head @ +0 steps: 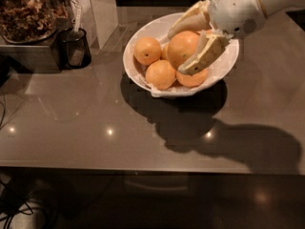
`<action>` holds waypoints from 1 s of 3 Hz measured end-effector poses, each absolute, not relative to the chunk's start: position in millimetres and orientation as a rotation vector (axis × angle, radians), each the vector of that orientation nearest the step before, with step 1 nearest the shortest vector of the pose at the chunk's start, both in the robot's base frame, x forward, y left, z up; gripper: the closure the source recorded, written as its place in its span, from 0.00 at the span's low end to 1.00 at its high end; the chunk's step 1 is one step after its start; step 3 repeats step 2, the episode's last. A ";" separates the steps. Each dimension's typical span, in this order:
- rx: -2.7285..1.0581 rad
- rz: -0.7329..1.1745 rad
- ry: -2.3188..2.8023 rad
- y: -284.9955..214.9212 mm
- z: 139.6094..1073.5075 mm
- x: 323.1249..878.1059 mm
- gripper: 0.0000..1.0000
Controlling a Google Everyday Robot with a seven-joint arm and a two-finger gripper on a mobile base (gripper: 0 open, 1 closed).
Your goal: Pick orange from white bowl
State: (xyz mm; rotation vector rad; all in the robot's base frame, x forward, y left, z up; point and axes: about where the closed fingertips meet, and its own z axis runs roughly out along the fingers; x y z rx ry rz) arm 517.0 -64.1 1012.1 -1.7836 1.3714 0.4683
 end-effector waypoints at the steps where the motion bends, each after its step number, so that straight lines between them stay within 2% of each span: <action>1: -1.722 0.459 1.377 -79.5 1018.5 494.8 1.00; 3: -1.722 0.459 1.377 -79.5 1018.5 494.8 1.00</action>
Offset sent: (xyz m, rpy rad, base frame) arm -0.0187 -0.0109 0.0059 0.0335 -0.0127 -0.0294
